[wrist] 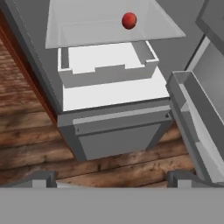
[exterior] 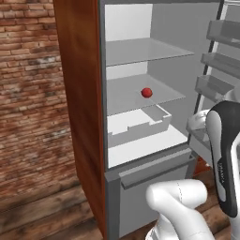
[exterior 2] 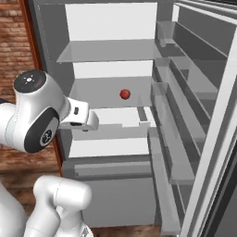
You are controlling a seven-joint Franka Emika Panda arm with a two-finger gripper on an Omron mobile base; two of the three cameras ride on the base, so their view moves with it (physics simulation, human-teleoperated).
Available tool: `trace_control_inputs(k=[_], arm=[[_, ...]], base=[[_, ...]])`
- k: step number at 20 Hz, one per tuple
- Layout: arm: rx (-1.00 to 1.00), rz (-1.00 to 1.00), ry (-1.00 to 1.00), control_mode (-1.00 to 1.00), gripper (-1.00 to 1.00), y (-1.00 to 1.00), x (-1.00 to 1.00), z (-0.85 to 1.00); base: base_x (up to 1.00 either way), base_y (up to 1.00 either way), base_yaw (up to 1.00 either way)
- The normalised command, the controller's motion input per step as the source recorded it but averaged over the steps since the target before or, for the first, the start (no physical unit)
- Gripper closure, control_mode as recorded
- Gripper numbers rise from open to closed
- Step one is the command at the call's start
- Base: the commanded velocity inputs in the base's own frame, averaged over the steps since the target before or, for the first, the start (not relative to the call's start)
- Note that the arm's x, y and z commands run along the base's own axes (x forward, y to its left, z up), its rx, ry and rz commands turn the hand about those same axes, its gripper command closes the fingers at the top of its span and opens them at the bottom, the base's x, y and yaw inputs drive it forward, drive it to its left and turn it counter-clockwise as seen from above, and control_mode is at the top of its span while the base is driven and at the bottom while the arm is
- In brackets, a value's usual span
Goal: Grab the lime and onion from the fridge, place them in the blender, close the lid, and turn on the blender to create a marinade.
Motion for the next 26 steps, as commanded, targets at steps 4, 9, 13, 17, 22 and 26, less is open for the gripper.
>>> trace_control_inputs(k=[4, 9, 13, 17, 22, 26], arm=[[0.0, 0.0, 0.0, 1.0, -1.0, 0.0, 0.0, 0.0], [0.0, 0.0, 0.0, 1.0, -1.0, 0.0, 0.0, 0.0], [0.0, 0.0, 0.0, 1.0, -1.0, 0.0, 0.0, 0.0], [0.0, 0.0, 0.0, 1.0, -1.0, 0.0, 0.0, 0.0], [0.0, 0.0, 0.0, 1.0, -1.0, 0.0, 0.0, 0.0], [0.0, 0.0, 0.0, 1.0, -1.0, 0.0, 0.0, 0.0]], base=[[0.25, -0.17, 0.16], [0.31, -0.09, 0.01], [0.34, -0.06, 0.0], [0.36, 0.0, 0.0], [0.44, 0.0, 0.0], [0.46, -0.02, 0.0]])
